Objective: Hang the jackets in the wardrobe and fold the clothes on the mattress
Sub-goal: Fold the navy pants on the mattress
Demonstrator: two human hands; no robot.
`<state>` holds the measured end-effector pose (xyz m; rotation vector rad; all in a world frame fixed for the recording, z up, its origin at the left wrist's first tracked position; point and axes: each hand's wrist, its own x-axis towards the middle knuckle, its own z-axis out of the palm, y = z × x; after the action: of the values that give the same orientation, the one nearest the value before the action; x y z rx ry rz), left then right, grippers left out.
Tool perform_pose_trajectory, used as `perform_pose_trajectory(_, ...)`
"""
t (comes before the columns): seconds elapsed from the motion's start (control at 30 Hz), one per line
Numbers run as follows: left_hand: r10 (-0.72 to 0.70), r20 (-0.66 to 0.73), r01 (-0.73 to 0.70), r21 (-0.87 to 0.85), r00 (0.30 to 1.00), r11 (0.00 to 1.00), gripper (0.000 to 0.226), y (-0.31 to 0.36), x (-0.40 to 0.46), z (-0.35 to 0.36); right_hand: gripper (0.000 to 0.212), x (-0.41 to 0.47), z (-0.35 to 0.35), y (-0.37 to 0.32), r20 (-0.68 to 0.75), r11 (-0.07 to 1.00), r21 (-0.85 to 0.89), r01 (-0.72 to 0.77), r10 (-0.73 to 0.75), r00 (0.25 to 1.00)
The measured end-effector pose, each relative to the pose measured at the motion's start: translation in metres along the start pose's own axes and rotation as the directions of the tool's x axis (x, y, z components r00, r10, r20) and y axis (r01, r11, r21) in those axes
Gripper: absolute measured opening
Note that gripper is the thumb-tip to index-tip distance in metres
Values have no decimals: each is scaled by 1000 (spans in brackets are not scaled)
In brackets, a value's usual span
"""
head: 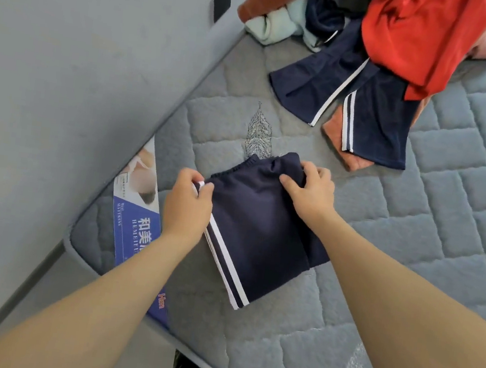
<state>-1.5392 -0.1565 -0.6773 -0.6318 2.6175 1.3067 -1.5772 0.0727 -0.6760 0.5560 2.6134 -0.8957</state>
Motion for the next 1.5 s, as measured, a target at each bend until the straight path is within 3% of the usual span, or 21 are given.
perform_pose_trajectory(0.07, -106, 5, 106, -114, 994, 988, 16, -6, 14, 2, 52, 8, 5, -4, 23, 998, 51, 31, -32, 999)
perform_pose_trajectory(0.13, -315, 130, 339, -261, 940, 904, 52, -13, 18, 7, 70, 12, 15, -6, 132, 970, 237, -63, 32, 991)
perform_pose_trajectory(0.2, -419, 253, 483, -303, 872, 822, 79, -18, 13, 13, 88, 15, 24, -4, 227, 917, 337, -215, 143, 963)
perform_pose_trajectory(0.3, -310, 458, 524, -474, 833, 708, 51, -18, 5, 21, 79, 18, 23, -1, 344, 886, 336, -318, 199, 918)
perform_pose_trajectory(0.37, -277, 475, 514, -496, 835, 699, 35, -9, 1, 23, 68, 16, 15, 3, 454, 845, 358, -396, 213, 865)
perform_pose_trajectory(0.43, -290, 476, 522, -478, 830, 707, 31, -1, 1, 25, 73, 8, 4, 14, 550, 783, 383, -491, 233, 802)
perform_pose_trajectory(0.53, -216, 582, 519, -423, 784, 743, 34, 16, -8, 33, 90, -14, -18, 48, 606, 682, 407, -608, 296, 738)
perform_pose_trajectory(0.6, -104, 701, 486, -372, 705, 791, 35, 33, -23, 45, 95, -36, -37, 80, 611, 600, 445, -665, 339, 715)
perform_pose_trajectory(0.67, -40, 783, 431, -298, 620, 852, 45, 52, -47, 66, 92, -63, -59, 118, 593, 525, 497, -691, 376, 712)
perform_pose_trajectory(0.73, -57, 839, 421, -211, 541, 882, 69, 71, -75, 93, 86, -93, -82, 157, 578, 448, 552, -703, 403, 710)
perform_pose_trajectory(0.8, -53, 875, 380, -154, 481, 912, 68, 87, -107, 123, 79, -127, -103, 197, 569, 366, 608, -705, 419, 708)
perform_pose_trajectory(0.87, -37, 893, 309, -115, 448, 944, 56, 102, -144, 154, 78, -164, -121, 238, 546, 285, 661, -694, 453, 705)
perform_pose_trajectory(1.0, -41, 877, 192, -59, 479, 980, 49, 127, -233, 217, 78, -250, -145, 315, 470, 118, 769, -628, 561, 681)
perform_pose_trajectory(1.13, 2, 918, -3, -1, 396, 1000, 20, 151, -341, 272, 77, -353, -163, 386, 389, -73, 883, -464, 666, 636)
perform_pose_trajectory(1.27, 24, 966, -194, 28, 256, 981, 17, 178, -470, 305, 74, -476, -190, 435, 337, -218, 938, -270, 761, 555)
perform_pose_trajectory(1.33, 8, 985, -297, 43, 170, 954, 28, 197, -551, 311, 69, -551, -211, 453, 314, -274, 949, -154, 800, 512)
perform_pose_trajectory(1.5, -5, 994, -468, -48, -111, 883, 33, 240, -760, 286, 65, -746, -255, 470, 283, -351, 923, 158, 896, 342)
